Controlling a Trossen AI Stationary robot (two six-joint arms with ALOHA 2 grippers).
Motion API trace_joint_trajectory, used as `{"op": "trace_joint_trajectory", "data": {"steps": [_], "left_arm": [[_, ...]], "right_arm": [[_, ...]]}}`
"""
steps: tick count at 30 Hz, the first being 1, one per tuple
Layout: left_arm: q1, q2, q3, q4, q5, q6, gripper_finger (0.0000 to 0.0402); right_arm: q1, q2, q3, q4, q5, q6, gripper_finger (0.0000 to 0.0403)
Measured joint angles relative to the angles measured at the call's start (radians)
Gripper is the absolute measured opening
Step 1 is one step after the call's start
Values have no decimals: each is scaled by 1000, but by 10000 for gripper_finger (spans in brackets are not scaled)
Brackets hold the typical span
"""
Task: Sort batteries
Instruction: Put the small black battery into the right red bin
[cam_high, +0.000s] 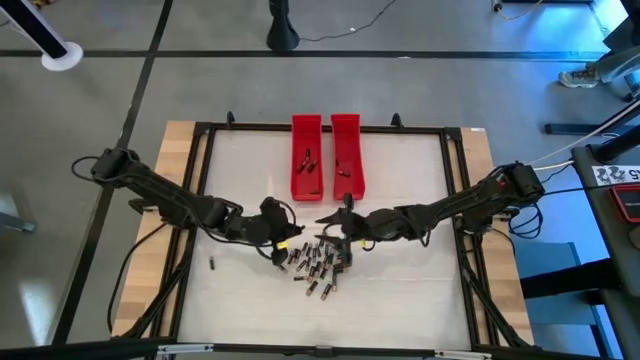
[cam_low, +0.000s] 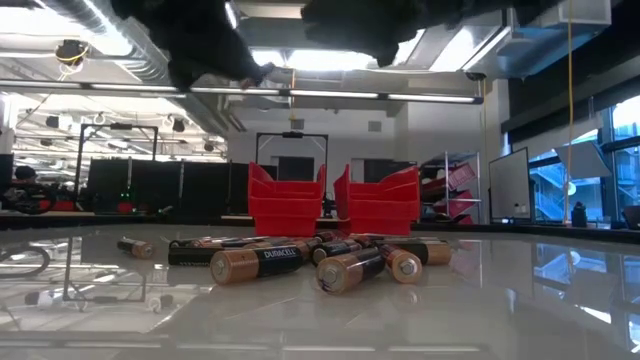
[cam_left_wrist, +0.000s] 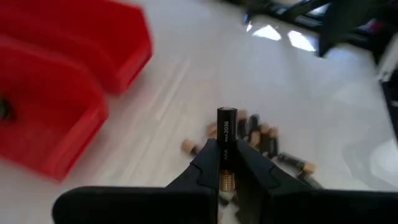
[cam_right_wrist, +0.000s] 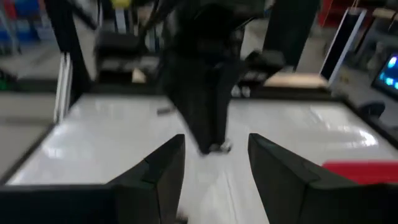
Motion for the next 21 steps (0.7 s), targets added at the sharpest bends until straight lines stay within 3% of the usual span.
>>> {"op": "trace_joint_trajectory", "data": {"steps": [4,11,21], "left_arm": [[-19,4,0,112,0,134,18],[-18,6,0,283,-6,322,15],[17,6,0,334,-7,349,17]], "right_arm": [[-7,0,-59,181,-30,5,179],[-7,1,-81,277,-123,16,179],[-8,1,-81,296,-104,3,179]]}}
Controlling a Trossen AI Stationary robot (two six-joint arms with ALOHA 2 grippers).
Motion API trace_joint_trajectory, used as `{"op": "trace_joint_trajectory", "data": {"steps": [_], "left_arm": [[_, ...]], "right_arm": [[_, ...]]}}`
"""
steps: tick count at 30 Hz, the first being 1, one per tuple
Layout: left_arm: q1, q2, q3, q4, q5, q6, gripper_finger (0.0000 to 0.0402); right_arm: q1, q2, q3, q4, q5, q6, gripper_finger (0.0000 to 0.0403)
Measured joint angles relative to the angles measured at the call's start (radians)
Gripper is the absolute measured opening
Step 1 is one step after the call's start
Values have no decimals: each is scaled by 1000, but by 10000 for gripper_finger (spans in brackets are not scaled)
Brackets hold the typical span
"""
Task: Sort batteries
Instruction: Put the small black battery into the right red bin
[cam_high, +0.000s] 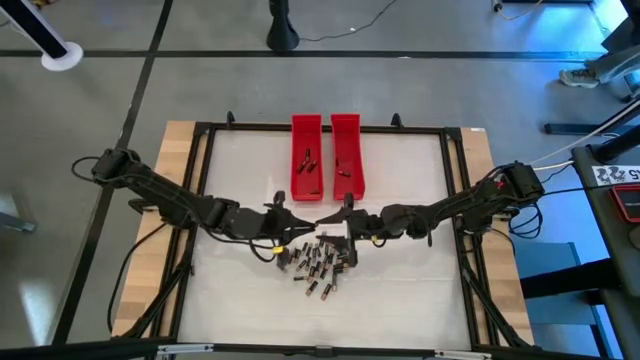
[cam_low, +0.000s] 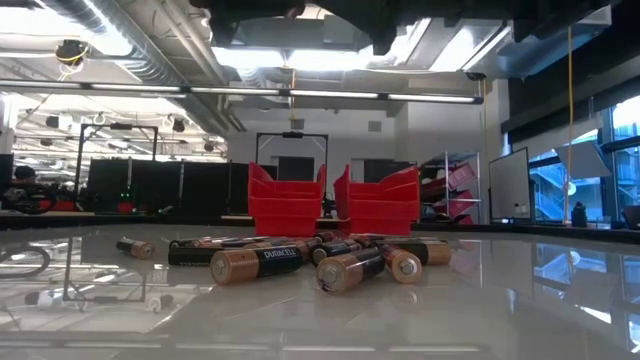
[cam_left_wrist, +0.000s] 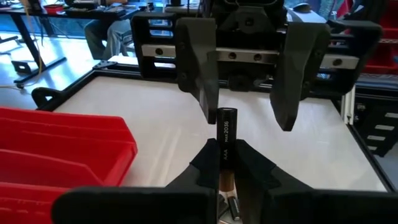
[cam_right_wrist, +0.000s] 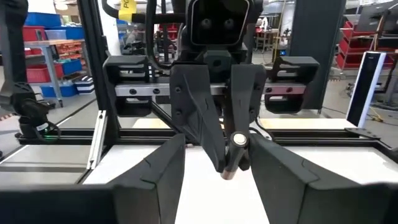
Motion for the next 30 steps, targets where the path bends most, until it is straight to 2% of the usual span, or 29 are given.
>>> {"op": "trace_joint_trajectory", "data": {"steps": [7,19,30], "left_arm": [[7,0,0,1,0,-1,18],[5,0,1,27,-1,34,18],[5,-2,1,25,7,32,22]], "right_arm": [[-19,0,0,0,23,0,174],[-46,0,0,1,-39,10,70],[-46,0,0,12,-51,-5,17]]}}
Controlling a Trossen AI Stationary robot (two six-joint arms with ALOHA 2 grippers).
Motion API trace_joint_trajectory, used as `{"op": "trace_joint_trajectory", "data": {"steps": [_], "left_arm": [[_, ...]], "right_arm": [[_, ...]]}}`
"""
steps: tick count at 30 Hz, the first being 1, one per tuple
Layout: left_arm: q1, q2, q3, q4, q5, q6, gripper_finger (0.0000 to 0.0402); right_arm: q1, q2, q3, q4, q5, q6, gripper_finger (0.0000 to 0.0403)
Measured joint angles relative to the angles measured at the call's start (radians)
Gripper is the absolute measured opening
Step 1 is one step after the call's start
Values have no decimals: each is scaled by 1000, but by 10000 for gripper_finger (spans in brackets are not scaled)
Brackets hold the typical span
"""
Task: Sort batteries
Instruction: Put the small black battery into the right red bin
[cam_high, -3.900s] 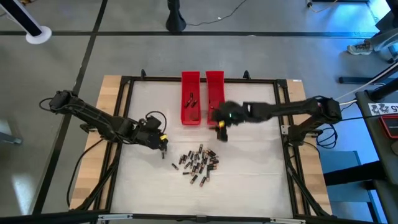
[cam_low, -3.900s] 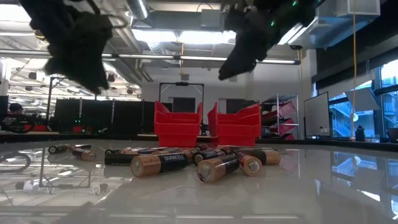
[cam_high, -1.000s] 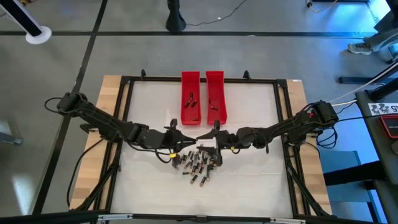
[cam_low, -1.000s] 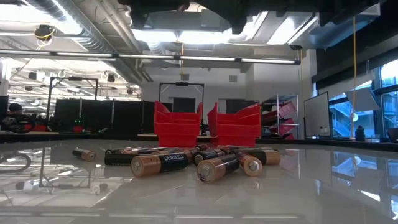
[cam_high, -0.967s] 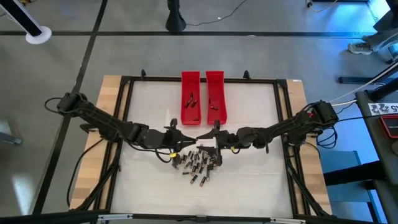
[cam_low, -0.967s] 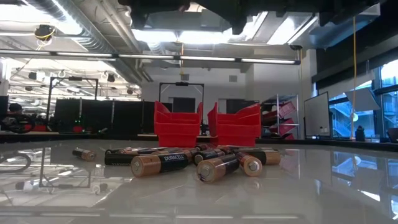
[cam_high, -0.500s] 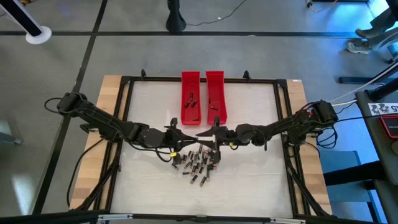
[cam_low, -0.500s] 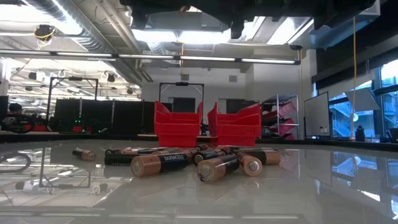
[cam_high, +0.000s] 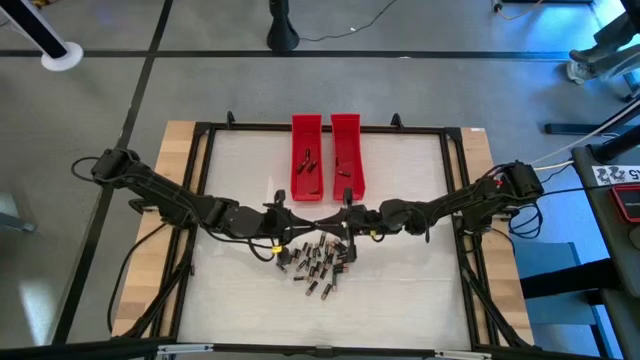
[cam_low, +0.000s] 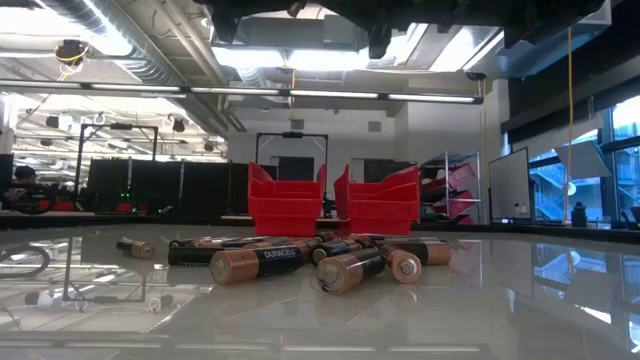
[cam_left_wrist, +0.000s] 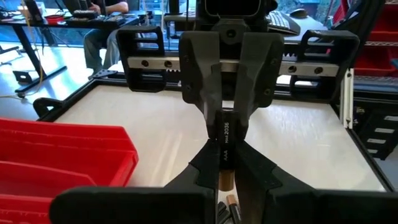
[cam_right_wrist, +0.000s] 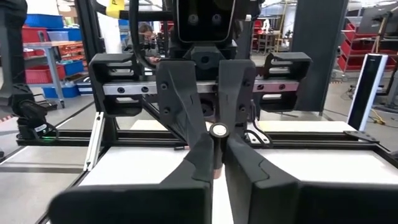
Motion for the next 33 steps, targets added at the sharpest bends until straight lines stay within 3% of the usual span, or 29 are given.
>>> {"op": "trace_joint_trajectory", "data": {"steps": [10,33], "left_arm": [[-1,-1,0,-2,8,0,15],[0,2,0,-27,9,3,14]], "right_arm": [[1,0,0,9,-14,-13,4],[0,-1,2,-30,-14,-17,120]]}}
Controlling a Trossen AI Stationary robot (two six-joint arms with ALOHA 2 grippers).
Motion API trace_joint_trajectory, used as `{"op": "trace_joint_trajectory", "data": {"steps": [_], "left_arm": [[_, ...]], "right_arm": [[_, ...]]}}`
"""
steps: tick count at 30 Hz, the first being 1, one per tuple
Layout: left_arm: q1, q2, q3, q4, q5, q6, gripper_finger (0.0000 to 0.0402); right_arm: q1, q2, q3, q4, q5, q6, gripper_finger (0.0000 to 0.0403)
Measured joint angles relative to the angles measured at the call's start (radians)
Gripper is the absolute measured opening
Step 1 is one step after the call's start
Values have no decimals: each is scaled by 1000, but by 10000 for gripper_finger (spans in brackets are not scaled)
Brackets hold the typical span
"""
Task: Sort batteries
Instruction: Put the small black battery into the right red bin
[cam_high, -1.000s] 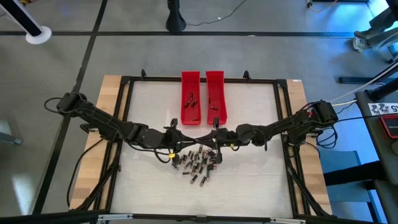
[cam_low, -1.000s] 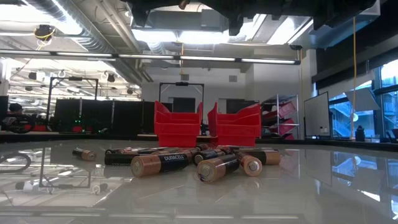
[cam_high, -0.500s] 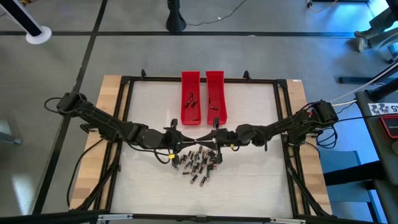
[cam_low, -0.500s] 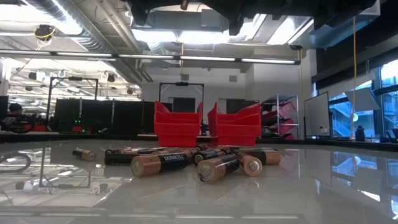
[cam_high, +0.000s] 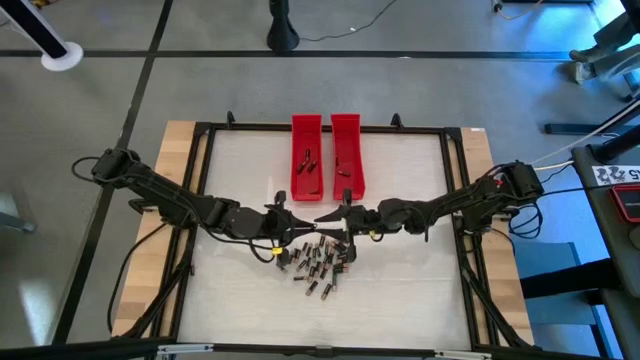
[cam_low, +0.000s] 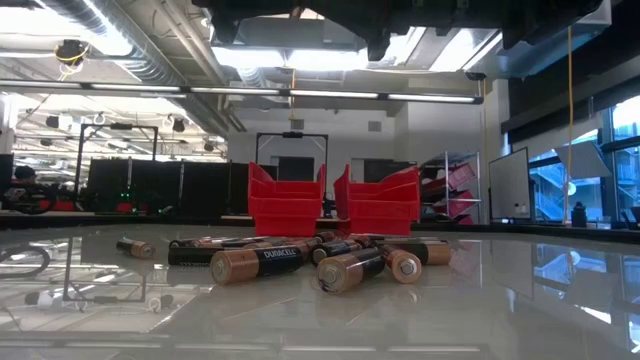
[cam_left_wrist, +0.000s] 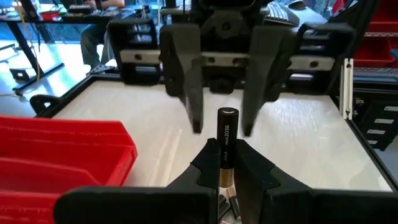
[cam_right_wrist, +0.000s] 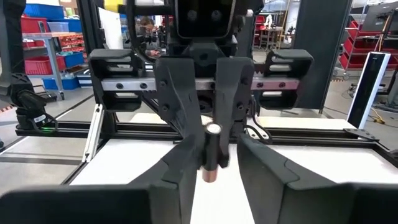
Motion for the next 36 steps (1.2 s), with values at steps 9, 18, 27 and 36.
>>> {"op": "trace_joint_trajectory", "data": {"steps": [9,18,27,36], "left_arm": [[2,0,0,-19,0,-11,14],[14,0,0,-18,4,-11,14],[25,0,0,-9,5,-3,14],[24,0,0,-34,6,-3,14]], "right_arm": [[-20,0,0,8,-63,43,167],[-67,0,0,10,-113,77,182],[-64,56,46,25,-114,77,182],[-64,88,72,22,-113,49,182]]}}
